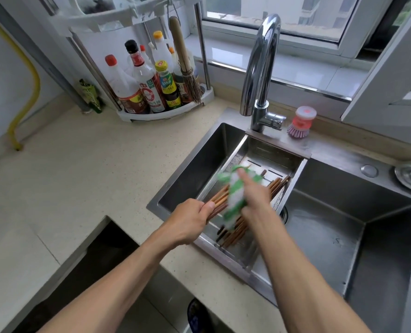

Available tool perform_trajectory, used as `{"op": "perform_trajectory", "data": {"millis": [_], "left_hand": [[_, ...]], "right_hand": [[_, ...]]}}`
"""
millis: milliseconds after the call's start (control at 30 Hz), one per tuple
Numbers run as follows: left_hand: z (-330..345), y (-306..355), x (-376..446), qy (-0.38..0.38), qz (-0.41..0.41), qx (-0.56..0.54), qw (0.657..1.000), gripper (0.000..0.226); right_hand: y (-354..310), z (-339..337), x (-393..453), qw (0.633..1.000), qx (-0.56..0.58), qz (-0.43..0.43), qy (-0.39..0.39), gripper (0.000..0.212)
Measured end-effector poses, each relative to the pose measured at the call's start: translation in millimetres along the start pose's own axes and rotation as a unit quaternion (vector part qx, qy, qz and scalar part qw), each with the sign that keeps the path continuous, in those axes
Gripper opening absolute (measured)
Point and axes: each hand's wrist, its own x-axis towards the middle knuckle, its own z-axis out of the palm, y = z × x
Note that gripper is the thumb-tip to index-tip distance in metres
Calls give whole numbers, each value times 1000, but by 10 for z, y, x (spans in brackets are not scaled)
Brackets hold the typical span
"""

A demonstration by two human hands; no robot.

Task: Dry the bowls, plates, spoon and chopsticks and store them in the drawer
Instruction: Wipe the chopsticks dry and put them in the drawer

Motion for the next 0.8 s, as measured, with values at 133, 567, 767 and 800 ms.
{"op": "perform_trajectory", "data": {"millis": [133, 567, 767, 800], "left_hand": [[25, -6, -87, -26, 3, 12, 1000, 46], [-37, -7, -13, 34, 7, 32, 999, 49], [-56, -59, -111, 9, -4, 5, 1000, 50], [-54, -58, -88, 17, -1, 4, 1000, 49]], "right_hand": [[-161, -77, 76, 997, 24, -31, 64, 35], [317, 153, -140, 1000, -8, -5, -9, 31], [-42, 114, -40, 998, 59, -8, -9, 25], [-12, 136, -60, 999, 38, -6, -7, 25]]}}
